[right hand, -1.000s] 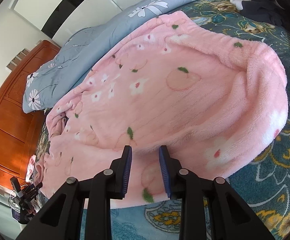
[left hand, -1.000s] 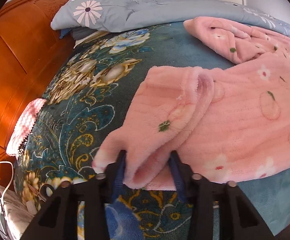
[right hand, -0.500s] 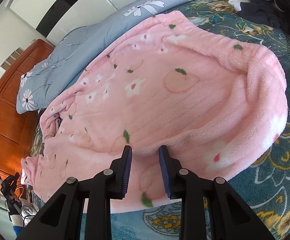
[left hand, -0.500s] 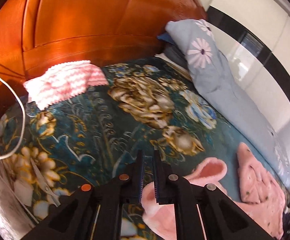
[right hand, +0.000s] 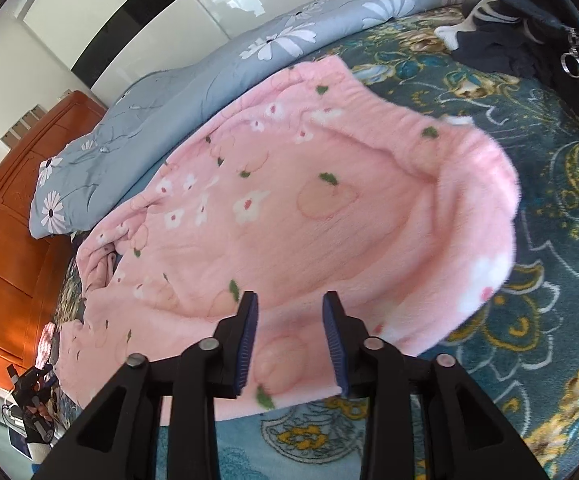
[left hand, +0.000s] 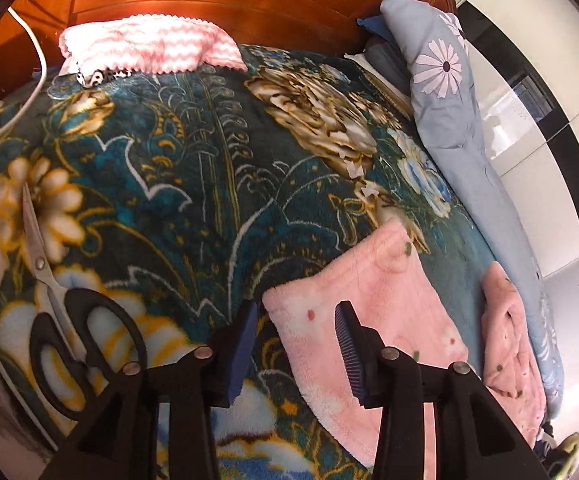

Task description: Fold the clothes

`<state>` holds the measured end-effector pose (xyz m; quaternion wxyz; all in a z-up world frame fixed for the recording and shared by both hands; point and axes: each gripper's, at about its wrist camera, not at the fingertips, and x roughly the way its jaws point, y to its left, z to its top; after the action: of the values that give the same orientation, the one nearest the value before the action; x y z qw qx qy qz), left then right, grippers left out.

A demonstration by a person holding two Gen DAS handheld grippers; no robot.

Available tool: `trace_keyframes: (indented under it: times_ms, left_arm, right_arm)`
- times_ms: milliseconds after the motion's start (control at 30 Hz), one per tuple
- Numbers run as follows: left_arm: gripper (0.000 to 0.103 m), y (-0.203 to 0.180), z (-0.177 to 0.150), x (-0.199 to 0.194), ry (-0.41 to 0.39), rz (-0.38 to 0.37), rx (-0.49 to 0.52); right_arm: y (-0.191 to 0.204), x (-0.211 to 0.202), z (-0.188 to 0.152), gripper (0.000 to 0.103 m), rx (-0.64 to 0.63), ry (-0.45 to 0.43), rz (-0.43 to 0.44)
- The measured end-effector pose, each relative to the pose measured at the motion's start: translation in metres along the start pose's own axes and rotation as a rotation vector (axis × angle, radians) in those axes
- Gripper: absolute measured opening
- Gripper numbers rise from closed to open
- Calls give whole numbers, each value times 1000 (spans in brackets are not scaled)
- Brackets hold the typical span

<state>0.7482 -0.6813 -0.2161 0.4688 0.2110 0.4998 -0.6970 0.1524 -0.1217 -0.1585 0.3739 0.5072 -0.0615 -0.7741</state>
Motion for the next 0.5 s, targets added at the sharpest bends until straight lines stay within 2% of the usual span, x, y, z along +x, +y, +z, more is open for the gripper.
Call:
trace_keyframes:
  times_ms: [100, 133, 167, 233, 333, 433, 500]
  left_arm:
    - [43, 2, -5, 7, -28, -32, -43]
    - [33, 3, -6, 6, -51, -36, -56]
    - [5, 3, -6, 6, -68, -41, -72]
    - [6, 7, -4, 1, -100, -29, -121]
    - [6, 14, -2, -20, -170, -14, -176]
    - [6, 18, -3, -43, -227, 29, -167]
    - [6, 21, -4, -50, -225, 49, -151]
  right_arm:
    - [-24, -23, 1, 46, 53, -52, -24]
    - [-33, -31, 0, 46, 72, -63, -38]
    - [-42, -37, -1, 46, 91, -73, -49]
    - [-58, -48, -3, 46, 130, -88, -61]
    - [-75, -52, -2, 46, 183, -106, -36]
    - [-83, -45, 5, 46, 207, -119, 2]
    - [-87, -36, 10, 47, 233, -117, 30]
